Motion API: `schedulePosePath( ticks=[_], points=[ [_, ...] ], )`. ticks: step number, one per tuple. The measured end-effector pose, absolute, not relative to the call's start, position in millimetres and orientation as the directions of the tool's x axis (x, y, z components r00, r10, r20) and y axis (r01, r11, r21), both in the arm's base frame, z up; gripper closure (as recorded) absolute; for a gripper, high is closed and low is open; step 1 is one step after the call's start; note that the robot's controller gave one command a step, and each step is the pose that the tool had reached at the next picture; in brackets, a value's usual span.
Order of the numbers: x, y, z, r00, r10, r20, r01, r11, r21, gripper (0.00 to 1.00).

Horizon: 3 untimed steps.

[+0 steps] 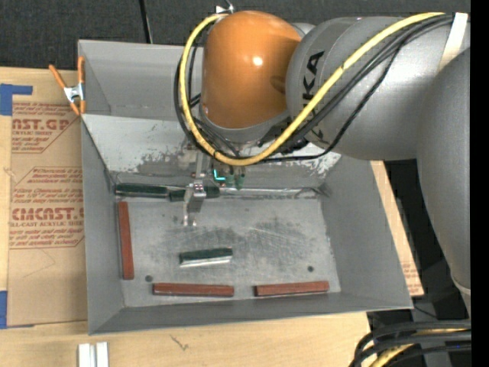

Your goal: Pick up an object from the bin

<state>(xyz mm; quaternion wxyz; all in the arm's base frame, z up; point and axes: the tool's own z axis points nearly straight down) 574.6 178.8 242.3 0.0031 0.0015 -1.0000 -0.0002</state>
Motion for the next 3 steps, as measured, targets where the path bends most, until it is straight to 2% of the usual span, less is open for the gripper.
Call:
schedulePosePath(
  ticks=[1, 2, 3],
  points=[
    [576.1, 177.8, 247.3, -1.0, -0.001, -0.001, -0.001, 1.0, 0.002, 0.0],
    [525.2, 158.4, 187.4, -1.0, 0.026, -0.004, 0.026, 1.0, 0.003, 0.0],
    [512.1, 152.0, 129.1, -0.999, 0.047, -0.002, 0.047, 0.999, 0.002, 0.0]
  ],
)
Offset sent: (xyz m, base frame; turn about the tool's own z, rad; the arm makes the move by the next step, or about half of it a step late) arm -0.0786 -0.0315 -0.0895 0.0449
